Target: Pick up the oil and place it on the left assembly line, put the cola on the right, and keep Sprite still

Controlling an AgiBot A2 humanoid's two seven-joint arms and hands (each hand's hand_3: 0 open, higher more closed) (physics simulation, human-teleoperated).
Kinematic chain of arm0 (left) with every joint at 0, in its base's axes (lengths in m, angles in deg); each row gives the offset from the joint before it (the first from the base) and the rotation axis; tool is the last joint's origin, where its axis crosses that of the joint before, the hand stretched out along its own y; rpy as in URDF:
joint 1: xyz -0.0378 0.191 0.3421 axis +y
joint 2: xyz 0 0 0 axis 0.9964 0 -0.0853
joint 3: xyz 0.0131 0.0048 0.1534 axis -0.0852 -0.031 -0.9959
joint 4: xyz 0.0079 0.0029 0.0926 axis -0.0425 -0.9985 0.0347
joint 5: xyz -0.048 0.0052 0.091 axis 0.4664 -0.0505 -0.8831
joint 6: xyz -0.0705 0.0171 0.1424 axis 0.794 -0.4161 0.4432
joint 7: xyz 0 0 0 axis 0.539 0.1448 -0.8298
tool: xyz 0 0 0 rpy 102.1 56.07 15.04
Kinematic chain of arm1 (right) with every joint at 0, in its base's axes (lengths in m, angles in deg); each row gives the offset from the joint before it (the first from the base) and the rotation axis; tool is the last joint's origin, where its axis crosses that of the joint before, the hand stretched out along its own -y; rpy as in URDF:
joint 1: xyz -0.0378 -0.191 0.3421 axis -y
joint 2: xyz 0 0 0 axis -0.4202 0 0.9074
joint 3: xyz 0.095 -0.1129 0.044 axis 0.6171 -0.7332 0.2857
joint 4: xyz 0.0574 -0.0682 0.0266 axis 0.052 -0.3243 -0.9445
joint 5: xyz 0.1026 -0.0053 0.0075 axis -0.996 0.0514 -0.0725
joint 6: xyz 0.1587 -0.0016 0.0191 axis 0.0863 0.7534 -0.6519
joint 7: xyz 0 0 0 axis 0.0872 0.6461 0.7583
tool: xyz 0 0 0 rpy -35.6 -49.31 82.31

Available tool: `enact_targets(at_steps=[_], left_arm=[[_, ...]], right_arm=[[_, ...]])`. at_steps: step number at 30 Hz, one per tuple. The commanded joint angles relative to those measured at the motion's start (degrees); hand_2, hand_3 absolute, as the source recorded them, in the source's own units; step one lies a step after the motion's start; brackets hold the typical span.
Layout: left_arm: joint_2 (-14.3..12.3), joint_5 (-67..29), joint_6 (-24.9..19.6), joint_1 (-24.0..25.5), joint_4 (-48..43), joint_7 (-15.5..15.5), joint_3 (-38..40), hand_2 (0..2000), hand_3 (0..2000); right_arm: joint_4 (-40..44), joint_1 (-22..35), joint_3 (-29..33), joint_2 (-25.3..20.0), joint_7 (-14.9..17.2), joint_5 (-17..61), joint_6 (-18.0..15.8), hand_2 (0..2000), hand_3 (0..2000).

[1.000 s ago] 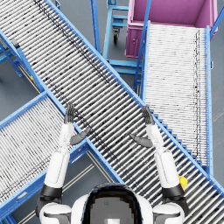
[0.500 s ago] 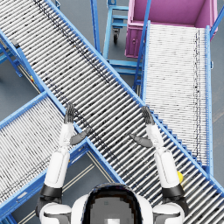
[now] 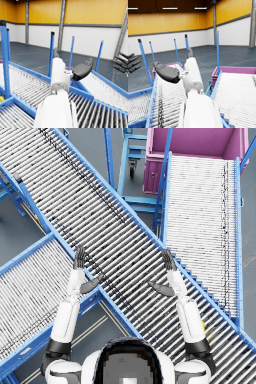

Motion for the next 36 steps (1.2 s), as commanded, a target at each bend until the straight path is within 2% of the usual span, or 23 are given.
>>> enact_targets(at_steps=[1, 13, 14, 17, 20, 36], left_arm=[[0.0, 0.0, 0.0, 0.0, 0.0, 0.0, 0.0, 0, 0], [0.0, 0.0, 0.0, 0.0, 0.0, 0.0, 0.0, 0, 0], [-0.1, 0.0, 0.0, -0.1, 0.9, 0.0, -1.7, 0, 0], [-1.1, 0.0, -3.6, -1.0, -0.2, 3.6, 0.2, 0, 0], [-2.5, 0.0, -5.0, -2.8, -2.0, 5.0, 3.0, 0, 0], [-5.3, 0.0, -5.8, -6.8, -4.7, 5.8, 13.2, 0, 0]], right_arm=[[0.0, 0.0, 0.0, 0.0, 0.0, 0.0, 0.0, 0, 0], [0.0, 0.0, 0.0, 0.0, 0.0, 0.0, 0.0, 0, 0], [0.9, 0.1, -1.7, -0.1, 0.0, 0.0, 0.0, 0, 0], [-0.1, 0.9, 0.2, -1.1, -3.7, 0.0, 3.6, 0, 0], [-1.7, 2.4, 1.9, -2.4, -5.0, 0.0, 4.9, 0, 0], [-4.7, 4.9, 9.6, -5.4, -5.8, 0.0, 5.7, 0, 0]])
